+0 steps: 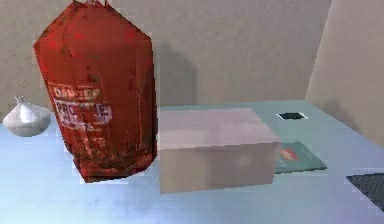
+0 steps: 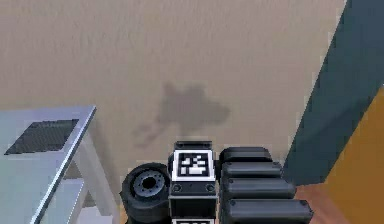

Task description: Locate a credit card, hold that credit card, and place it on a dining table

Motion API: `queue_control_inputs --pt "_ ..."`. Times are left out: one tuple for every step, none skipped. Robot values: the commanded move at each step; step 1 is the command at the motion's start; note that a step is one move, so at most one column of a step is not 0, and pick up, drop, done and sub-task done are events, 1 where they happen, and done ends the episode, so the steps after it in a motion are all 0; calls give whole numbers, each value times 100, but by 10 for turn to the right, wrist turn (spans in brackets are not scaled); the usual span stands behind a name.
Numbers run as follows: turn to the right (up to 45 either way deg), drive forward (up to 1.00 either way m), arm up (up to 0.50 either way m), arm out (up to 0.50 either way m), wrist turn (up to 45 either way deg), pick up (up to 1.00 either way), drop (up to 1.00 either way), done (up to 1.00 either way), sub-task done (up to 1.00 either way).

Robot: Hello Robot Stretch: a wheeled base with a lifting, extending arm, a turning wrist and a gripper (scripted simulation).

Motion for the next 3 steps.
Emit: queue_control_inputs --pt "-90 0 0 0 0 0 0 0 0" --pt "120 0 0 0 0 0 0 0 0" --pt "450 0 0 0 0 0 0 0 0"
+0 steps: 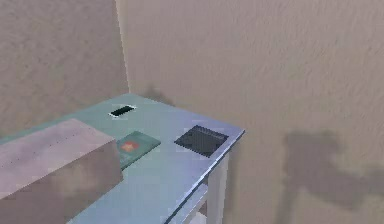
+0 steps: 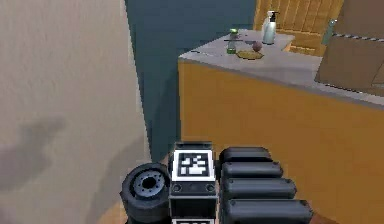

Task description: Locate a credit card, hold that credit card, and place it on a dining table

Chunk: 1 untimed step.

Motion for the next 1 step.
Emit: queue_control_inputs --pt "90 0 0 0 0 0 0 0 0"
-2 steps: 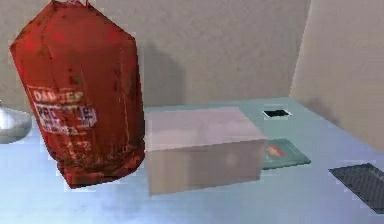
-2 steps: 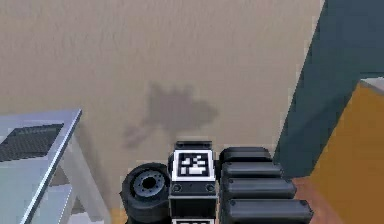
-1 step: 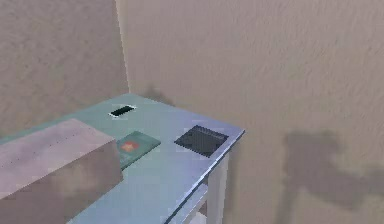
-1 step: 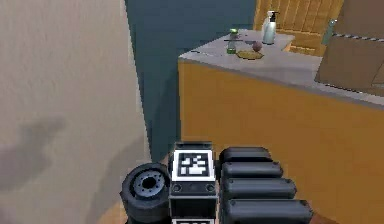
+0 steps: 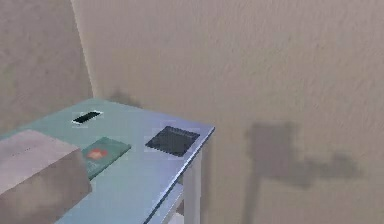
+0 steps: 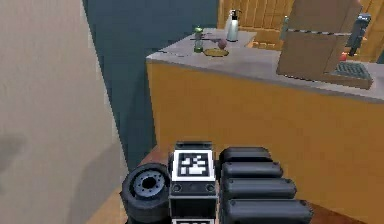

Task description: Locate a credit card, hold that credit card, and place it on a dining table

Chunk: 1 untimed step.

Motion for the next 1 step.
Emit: queue_control_inputs --pt "0 15 0 0 0 0 0 0 0"
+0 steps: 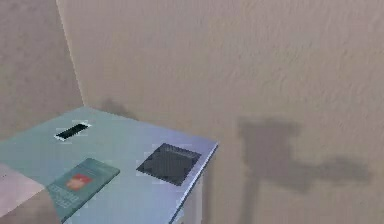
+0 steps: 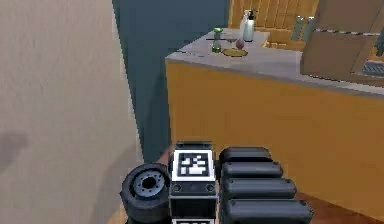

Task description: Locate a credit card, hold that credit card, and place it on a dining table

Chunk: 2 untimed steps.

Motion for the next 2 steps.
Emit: queue_control_inputs --pt "-450 0 0 0 0 0 0 0 0" --pt "-450 0 0 0 0 0 0 0 0"
